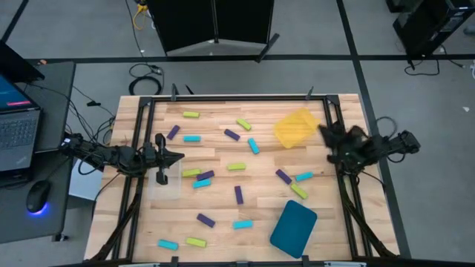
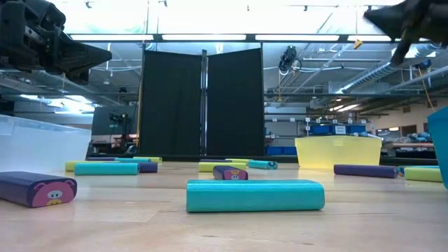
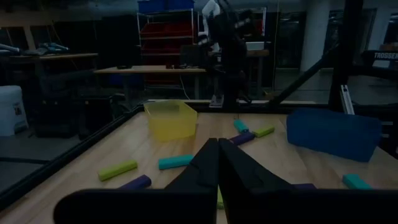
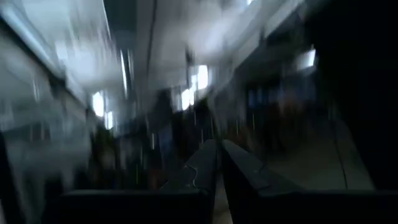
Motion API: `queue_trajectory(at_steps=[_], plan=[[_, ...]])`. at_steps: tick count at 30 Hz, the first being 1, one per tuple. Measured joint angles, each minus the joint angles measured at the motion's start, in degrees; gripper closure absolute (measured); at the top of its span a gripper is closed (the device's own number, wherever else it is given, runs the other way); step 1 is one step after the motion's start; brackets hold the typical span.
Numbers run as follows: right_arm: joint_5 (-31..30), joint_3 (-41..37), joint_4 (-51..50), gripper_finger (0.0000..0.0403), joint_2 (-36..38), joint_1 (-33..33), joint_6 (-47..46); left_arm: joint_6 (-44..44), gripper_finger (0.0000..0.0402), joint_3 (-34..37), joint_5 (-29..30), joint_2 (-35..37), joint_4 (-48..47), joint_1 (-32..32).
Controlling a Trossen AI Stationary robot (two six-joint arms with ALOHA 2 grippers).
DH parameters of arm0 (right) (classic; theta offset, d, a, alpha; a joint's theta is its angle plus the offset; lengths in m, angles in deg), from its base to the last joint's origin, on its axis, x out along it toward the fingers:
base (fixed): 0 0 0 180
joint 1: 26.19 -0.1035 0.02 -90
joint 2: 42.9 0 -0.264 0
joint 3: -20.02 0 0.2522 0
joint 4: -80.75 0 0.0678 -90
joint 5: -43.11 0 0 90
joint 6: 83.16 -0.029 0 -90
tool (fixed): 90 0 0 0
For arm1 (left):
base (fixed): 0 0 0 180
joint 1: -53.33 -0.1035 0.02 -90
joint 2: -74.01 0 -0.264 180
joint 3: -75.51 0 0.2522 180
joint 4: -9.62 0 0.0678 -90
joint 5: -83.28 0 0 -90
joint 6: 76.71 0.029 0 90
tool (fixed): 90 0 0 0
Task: Sort blocks
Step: Put the light blue block into the blue bin
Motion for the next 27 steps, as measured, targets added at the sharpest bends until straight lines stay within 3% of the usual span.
queue_trajectory(at_steps=[3, 6, 9, 12, 16, 19, 21, 27], plan=[[0.6, 2.2, -20.2, 0.0367, -2.2, 0.0, -14.8, 0.0, 0.039, 0.0, 0.0, 0.0, 1.3, 0.0], [3.9, 4.4, -30.6, 0.0367, -5.5, 0.0, -25.1, -0.4, 0.039, 0.0, 0.0, 0.0, 5.7, 0.0], [7.0, 5.6, -29.6, 0.0367, -9.2, 0.0, -25.7, -5.5, 0.039, 0.0, -0.1, 0.0, 11.8, 0.0], [7.3, 6.5, -24.3, 0.0367, -12.7, 0.0, -18.9, -9.8, 0.039, 0.0, 0.0, 0.0, 17.6, 0.0], [7.1, 6.6, -14.2, 0.0367, -16.1, 0.0, -9.6, -10.1, 0.039, 0.0, 2.1, 0.0, 22.4, 0.0], [7.6, 7.1, -12.6, 0.0367, -17.1, 0.0, -8.5, -10.1, 0.039, 0.0, 4.0, 0.0, 23.8, 0.0], [10.7, 9.2, -20.7, 0.0367, -17.3, 0.1, -7.6, -10.1, 0.039, 0.0, 4.5, 0.0, 23.9, 0.0], [11.3, 22.7, -53.7, 0.036, -28.5, -0.7, -24.0, -10.1, 0.039, 0.0, 4.6, 0.0, 20.8, 0.0]])
